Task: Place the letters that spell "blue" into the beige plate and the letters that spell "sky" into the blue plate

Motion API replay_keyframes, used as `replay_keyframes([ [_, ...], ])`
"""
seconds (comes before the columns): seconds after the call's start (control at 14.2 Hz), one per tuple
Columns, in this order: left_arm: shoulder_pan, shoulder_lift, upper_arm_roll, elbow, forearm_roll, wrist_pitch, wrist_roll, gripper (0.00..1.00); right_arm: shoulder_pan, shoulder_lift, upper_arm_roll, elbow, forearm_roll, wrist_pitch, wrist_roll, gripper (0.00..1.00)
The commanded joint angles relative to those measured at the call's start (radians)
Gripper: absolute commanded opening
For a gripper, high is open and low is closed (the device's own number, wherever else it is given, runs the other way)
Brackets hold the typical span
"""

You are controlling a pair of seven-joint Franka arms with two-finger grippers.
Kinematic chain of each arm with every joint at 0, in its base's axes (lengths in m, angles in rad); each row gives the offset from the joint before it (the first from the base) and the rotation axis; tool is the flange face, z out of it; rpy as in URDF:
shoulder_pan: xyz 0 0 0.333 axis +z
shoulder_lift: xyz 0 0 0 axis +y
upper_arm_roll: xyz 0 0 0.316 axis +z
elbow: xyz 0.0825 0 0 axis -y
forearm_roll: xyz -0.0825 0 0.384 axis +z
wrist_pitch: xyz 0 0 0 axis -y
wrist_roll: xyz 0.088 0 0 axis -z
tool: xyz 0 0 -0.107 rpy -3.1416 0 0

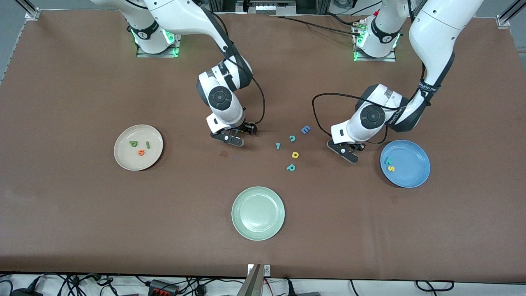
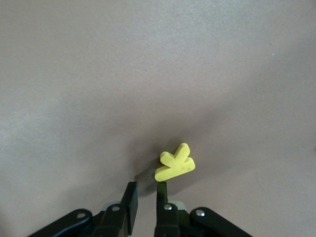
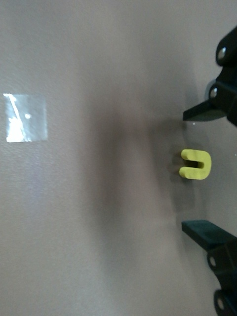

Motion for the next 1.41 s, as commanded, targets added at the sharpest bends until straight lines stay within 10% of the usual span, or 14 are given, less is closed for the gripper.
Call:
replay_keyframes([
  [0.0,0.001,-0.012,-0.012,0.088,0.03,-0.159,0.003,0.23,0.017,-0.005,-0.009,-0.015,0.023,0.007,0.012,0.75],
  [0.21,-0.008,-0.012,-0.016,0.145,0.028,-0.268,-0.005,0.26,0.016,-0.002,-0.009,-0.016,0.023,0.007,0.012,0.68],
  [0.49,0.004,-0.007,-0.016,0.145,-0.059,-0.259,-0.014,0.75,0.014,-0.002,-0.009,-0.016,0.023,0.004,0.01,0.35],
  [1.34,-0.056,0.045,-0.013,0.073,-0.065,-0.085,-0.151,0.76,-0.032,-0.041,-0.092,0.024,0.006,-0.003,-0.109,0.23],
])
